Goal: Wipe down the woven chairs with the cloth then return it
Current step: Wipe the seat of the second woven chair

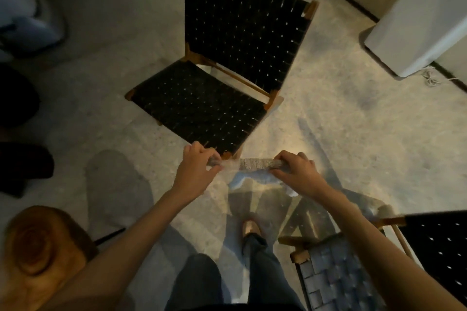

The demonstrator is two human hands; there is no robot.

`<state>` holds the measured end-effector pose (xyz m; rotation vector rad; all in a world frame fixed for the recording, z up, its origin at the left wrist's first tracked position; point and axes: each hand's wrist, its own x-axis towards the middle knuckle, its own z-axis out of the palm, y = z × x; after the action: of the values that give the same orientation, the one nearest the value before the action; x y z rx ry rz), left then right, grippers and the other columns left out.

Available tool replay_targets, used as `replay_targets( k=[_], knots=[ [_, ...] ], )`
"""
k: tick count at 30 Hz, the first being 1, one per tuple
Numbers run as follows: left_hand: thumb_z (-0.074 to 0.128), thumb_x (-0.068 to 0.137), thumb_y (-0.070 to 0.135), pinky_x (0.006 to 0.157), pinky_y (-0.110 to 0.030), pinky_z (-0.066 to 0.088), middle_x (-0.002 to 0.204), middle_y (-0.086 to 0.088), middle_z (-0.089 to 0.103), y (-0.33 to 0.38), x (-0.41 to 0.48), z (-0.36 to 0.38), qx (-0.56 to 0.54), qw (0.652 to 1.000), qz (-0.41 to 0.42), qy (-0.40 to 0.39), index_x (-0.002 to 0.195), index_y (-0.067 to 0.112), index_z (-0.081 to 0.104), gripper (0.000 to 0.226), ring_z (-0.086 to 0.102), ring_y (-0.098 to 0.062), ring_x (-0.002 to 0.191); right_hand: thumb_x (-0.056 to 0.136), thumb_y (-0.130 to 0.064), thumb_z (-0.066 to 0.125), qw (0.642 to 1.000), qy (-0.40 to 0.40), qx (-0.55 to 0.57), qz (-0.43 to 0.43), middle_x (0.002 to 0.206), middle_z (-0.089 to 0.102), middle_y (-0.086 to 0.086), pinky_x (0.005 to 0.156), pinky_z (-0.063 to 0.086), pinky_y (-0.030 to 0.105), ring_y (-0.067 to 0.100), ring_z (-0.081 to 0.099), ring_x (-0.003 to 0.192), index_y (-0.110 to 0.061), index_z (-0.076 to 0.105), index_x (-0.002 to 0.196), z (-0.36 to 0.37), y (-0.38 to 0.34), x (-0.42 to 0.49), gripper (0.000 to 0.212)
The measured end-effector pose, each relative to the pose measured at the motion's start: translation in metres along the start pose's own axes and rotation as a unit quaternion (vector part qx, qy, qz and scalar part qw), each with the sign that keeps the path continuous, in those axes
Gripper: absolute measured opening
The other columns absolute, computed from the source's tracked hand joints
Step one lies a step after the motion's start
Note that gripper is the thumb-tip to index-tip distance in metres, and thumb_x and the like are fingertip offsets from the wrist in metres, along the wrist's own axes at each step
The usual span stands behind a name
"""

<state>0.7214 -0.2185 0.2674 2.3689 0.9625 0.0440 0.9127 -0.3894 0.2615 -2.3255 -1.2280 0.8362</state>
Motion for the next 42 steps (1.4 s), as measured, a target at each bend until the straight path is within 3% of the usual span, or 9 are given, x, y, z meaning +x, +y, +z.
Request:
replay_targets(
  k=[5,10,16,23,28,32,38,40,42],
  knots=[
    [0.066,0.086,0.026,0.102,-0.029,0.024,0.13,0.006,0.049,-0.037,0.047,-0.018,0.037,0.999,0.009,-0.031,0.101,0.025,0.062,0.015,0.036,-0.015,0.123,0.095,-0.028,0.053,1.0,-0.01,-0.003,-0.008,0.093,0.049,-0.009,0.082,0.029,0.031,0.012,0.04,0.09,-0.022,0.054,0.107,0.005,-0.016,0.058,0.014],
    [0.058,0.092,0.024,0.109,-0.043,0.023,0.093,0.013,0.058,-0.085,0.102,-0.048,0.021,0.995,-0.011,-0.097,0.098,0.033,0.05,0.014,0.055,-0.01,0.095,0.093,-0.029,0.057,1.0,-0.01,0.023,0.008,0.1,0.064,0.002,0.084,0.05,0.035,0.014,0.051,0.087,-0.015,0.063,0.107,0.021,-0.043,0.119,0.021],
    [0.061,0.09,0.026,0.079,-0.03,0.05,0.095,0.003,0.063,-0.158,0.18,-0.09,-0.066,0.991,-0.015,-0.117,0.106,0.019,0.06,0.017,0.059,-0.013,0.09,0.086,-0.039,0.066,0.987,0.027,0.107,0.121,0.077,0.055,-0.014,0.059,0.038,0.01,0.002,0.054,0.07,-0.027,0.055,0.086,0.049,-0.093,0.202,0.016],
    [0.062,0.088,0.038,0.06,-0.014,0.036,0.08,0.014,0.061,-0.265,0.288,-0.167,-0.041,0.98,0.053,-0.187,0.091,0.026,0.064,0.012,0.056,0.001,0.075,0.074,-0.047,0.076,0.893,0.117,0.355,0.252,0.087,0.065,0.003,0.057,0.051,0.017,0.012,0.066,0.077,-0.016,0.065,0.091,0.092,-0.187,0.286,0.037],
    [0.06,0.089,0.039,0.058,-0.014,0.038,0.081,0.011,0.061,-0.294,0.34,-0.189,-0.112,0.965,0.018,-0.237,0.088,0.029,0.061,0.01,0.057,0.0,0.076,0.083,-0.046,0.067,0.803,0.156,0.482,0.313,0.103,0.06,0.008,0.074,0.053,0.032,0.023,0.062,0.093,-0.022,0.057,0.099,0.113,-0.249,0.343,0.03],
    [0.056,0.092,0.038,0.056,-0.01,0.047,0.09,0.005,0.065,-0.286,0.363,-0.182,-0.234,0.924,-0.067,-0.293,0.095,0.026,0.061,0.013,0.062,-0.002,0.081,0.091,-0.038,0.06,0.766,0.144,0.542,0.314,0.11,0.056,0.012,0.089,0.053,0.05,0.029,0.059,0.101,-0.023,0.051,0.1,0.126,-0.281,0.38,0.019],
    [0.033,0.101,0.042,0.081,-0.032,0.056,0.112,-0.008,0.066,-0.272,0.395,-0.164,-0.416,0.788,-0.206,-0.404,0.114,0.019,0.059,0.038,0.066,-0.021,0.101,0.085,-0.031,0.07,0.744,0.198,0.569,0.288,0.106,0.057,0.002,0.062,0.054,0.018,0.009,0.064,0.089,-0.023,0.041,0.11,0.141,-0.284,0.426,0.039],
    [0.023,0.099,0.051,0.084,-0.032,0.055,0.116,-0.008,0.063,-0.276,0.414,-0.157,-0.42,0.768,-0.203,-0.439,0.115,0.023,0.058,0.047,0.063,-0.023,0.107,0.087,-0.021,0.068,0.733,0.228,0.569,0.297,0.102,0.058,0.001,0.059,0.053,0.016,0.007,0.064,0.084,-0.024,0.042,0.102,0.145,-0.272,0.441,0.03],
    [0.02,0.097,0.056,0.083,-0.031,0.054,0.117,0.0,0.062,-0.284,0.435,-0.151,-0.386,0.788,-0.166,-0.45,0.112,0.03,0.06,0.05,0.064,-0.018,0.106,0.09,-0.017,0.064,0.747,0.248,0.53,0.314,0.1,0.058,0.0,0.058,0.052,0.018,0.009,0.062,0.087,-0.026,0.041,0.096,0.148,-0.259,0.456,0.025]
  ],
)
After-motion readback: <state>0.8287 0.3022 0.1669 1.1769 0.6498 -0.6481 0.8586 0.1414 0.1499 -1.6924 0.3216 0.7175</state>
